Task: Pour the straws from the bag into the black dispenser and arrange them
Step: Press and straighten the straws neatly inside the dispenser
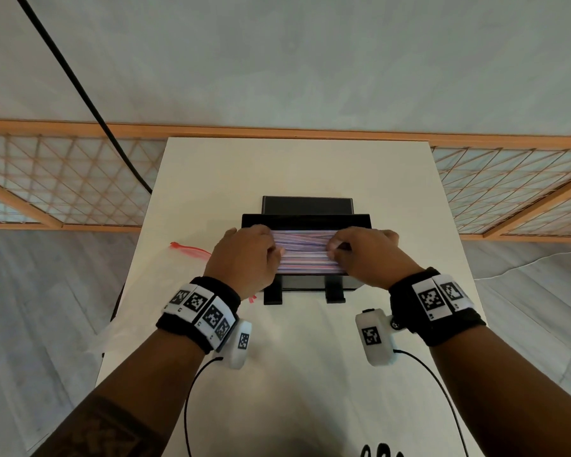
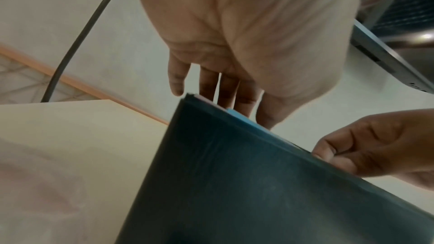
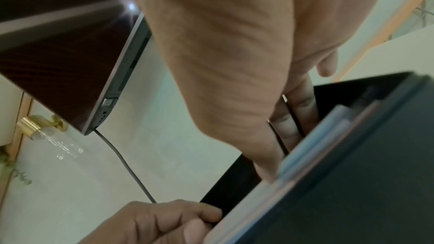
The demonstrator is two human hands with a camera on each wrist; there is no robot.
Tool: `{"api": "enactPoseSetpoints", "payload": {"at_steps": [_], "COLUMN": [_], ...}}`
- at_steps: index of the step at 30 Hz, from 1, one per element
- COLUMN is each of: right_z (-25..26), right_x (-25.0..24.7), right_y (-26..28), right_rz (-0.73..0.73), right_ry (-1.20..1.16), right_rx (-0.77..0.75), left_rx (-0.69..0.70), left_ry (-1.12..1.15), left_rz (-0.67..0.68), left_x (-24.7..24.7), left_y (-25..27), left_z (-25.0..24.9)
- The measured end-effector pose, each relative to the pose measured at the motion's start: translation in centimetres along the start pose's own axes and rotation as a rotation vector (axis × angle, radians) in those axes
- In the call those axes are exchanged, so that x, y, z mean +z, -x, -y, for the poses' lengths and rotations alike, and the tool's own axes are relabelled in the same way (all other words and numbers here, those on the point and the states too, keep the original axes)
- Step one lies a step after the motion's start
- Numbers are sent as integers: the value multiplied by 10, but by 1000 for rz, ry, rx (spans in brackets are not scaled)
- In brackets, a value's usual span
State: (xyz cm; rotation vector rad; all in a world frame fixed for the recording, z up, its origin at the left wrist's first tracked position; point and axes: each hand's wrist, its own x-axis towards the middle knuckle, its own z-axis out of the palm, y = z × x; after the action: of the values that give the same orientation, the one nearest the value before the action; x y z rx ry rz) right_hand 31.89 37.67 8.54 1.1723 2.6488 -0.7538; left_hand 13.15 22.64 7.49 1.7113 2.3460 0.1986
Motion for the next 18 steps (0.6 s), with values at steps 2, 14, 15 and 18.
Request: {"api": "enactPoseSetpoints", "payload": {"at_steps": [2,14,15,18], "right_z": [0,23,25,27], "right_x": [-3,-20,-17,-7], "right_y": [-4,-28,-31,-38], "right_rz": [31,194,193,219], "right_ry": [36,342,361,397], "right_rx": [-15,-50,-42,11], "left_rx": [7,-11,-12,-38], "left_ry": [9,-157,-160,-153], "left_rz": [60,460,473,507], "left_x": [-2,-17,-16,-13], "left_y": [-5,-36,-38,-43], "left_z": [0,-2,-3,-4]}}
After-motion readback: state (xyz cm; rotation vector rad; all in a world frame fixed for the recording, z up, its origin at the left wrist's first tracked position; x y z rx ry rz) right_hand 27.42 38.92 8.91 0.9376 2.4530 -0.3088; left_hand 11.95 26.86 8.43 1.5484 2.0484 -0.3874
